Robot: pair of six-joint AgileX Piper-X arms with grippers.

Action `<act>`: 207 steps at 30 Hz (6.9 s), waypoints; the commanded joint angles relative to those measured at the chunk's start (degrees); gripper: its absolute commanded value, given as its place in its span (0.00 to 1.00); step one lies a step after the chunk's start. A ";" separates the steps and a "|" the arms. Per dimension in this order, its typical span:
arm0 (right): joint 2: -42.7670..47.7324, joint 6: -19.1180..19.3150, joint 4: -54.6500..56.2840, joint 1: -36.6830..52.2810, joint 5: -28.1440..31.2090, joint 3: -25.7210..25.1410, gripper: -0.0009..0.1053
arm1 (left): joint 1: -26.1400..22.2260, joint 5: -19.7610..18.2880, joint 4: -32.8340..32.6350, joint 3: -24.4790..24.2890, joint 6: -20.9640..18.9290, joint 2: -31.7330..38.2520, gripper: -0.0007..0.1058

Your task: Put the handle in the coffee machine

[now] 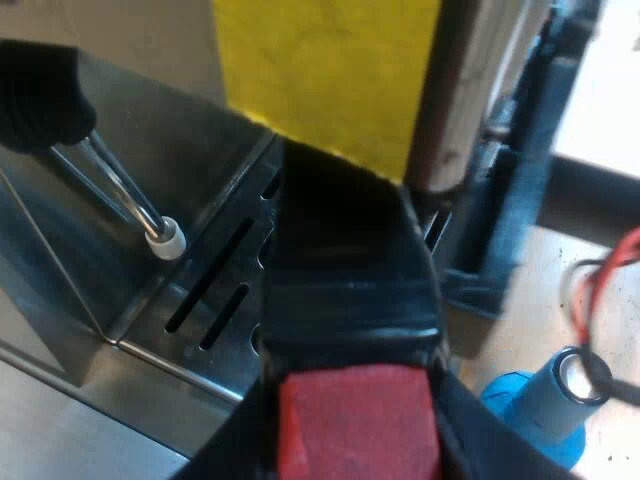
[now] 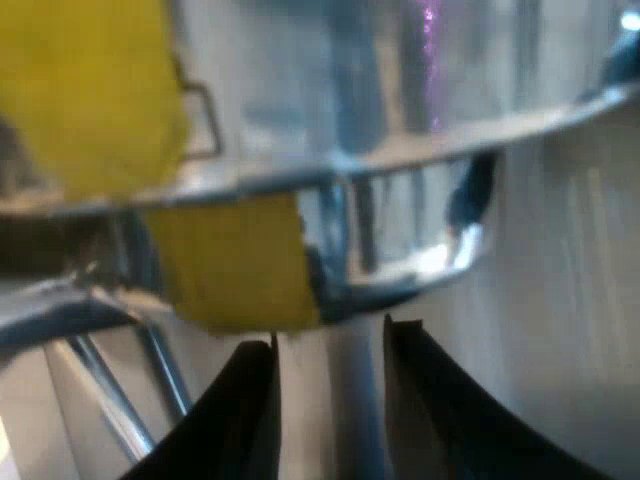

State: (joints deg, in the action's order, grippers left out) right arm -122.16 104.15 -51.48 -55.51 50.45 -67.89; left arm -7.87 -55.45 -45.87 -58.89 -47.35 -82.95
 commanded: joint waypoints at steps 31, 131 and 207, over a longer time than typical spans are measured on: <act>-2.35 8.85 -13.00 1.39 0.76 -5.46 0.29 | 0.32 -2.69 0.14 -2.30 0.00 1.52 0.69; -2.25 10.55 -13.84 1.39 0.23 -5.46 0.29 | 9.09 21.18 -8.65 3.82 1.25 6.91 0.01; 64.65 -13.08 63.95 -9.51 -27.93 26.54 0.62 | 33.78 35.99 6.30 11.05 -44.12 16.99 0.01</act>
State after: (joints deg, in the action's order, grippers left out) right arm -57.95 91.55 12.95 -64.92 22.56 -41.25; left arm 24.06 -14.53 -41.57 -47.90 -90.40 -66.41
